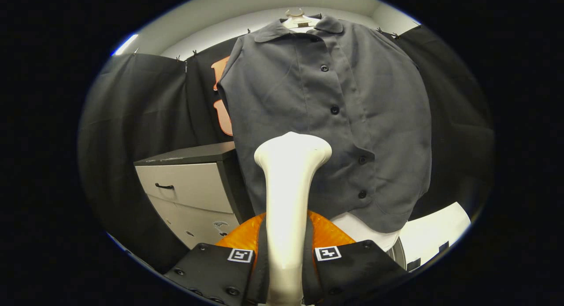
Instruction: Iron the clothes twice with a garment steamer, once on the left side and once on the right side.
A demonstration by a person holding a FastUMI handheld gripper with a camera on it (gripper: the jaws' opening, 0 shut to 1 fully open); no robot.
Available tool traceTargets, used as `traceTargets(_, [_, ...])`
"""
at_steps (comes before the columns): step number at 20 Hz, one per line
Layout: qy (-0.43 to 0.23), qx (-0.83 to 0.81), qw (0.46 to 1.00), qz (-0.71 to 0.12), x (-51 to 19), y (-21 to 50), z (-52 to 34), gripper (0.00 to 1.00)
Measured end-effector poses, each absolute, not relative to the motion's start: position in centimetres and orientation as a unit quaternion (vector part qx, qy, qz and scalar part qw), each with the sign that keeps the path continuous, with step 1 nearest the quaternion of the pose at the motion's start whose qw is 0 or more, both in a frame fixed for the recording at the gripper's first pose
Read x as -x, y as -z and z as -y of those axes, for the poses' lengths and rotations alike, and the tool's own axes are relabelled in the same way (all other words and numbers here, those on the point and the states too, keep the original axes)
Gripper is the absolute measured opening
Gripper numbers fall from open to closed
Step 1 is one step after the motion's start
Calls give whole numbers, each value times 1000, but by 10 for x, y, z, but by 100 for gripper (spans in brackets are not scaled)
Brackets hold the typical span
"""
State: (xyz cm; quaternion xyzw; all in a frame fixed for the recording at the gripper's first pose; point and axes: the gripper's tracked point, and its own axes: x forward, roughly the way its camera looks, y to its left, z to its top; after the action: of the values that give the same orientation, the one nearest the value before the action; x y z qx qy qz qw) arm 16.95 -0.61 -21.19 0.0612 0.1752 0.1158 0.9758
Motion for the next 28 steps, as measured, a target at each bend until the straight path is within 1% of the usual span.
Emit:
traceTargets(8, [-100, -66, 988, -101, -165, 135, 32, 37])
traceTargets(17, [-68, -54, 996, -26, -191, 46, 84, 37])
traceTargets(22, [-66, -37, 997, -8, -223, 13, 106, 37])
traceTargets(28, [-46, -27, 999, 3, -275, -6, 136, 37])
